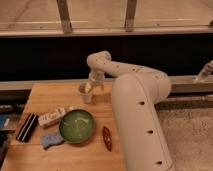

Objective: Pick up the ceramic cup

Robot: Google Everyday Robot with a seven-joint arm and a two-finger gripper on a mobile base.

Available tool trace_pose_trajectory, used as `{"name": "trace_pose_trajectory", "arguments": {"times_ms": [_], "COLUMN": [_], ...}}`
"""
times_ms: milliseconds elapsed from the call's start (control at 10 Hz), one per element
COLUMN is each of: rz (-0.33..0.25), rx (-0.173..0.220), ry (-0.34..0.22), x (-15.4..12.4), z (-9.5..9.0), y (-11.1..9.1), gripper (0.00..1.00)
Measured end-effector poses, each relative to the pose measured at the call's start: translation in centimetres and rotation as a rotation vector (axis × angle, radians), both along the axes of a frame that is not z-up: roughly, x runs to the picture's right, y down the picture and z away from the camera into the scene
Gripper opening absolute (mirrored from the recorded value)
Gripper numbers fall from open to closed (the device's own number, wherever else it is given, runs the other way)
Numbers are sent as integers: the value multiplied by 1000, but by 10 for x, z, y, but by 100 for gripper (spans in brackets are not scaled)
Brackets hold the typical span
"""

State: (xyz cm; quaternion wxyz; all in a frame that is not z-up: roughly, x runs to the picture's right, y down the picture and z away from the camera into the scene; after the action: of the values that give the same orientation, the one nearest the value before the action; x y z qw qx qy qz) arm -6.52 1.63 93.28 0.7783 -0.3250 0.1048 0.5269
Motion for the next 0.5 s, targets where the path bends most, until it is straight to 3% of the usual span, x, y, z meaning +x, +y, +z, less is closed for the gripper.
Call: {"name": "trace_pose_trajectory", "arguments": {"times_ms": [400, 500], "rz": [22, 29], "rx": [-1, 4], "ry": [-45, -56], "x": [-5, -6], "z": [-12, -15], "y": [5, 3], "gripper": [6, 2]}}
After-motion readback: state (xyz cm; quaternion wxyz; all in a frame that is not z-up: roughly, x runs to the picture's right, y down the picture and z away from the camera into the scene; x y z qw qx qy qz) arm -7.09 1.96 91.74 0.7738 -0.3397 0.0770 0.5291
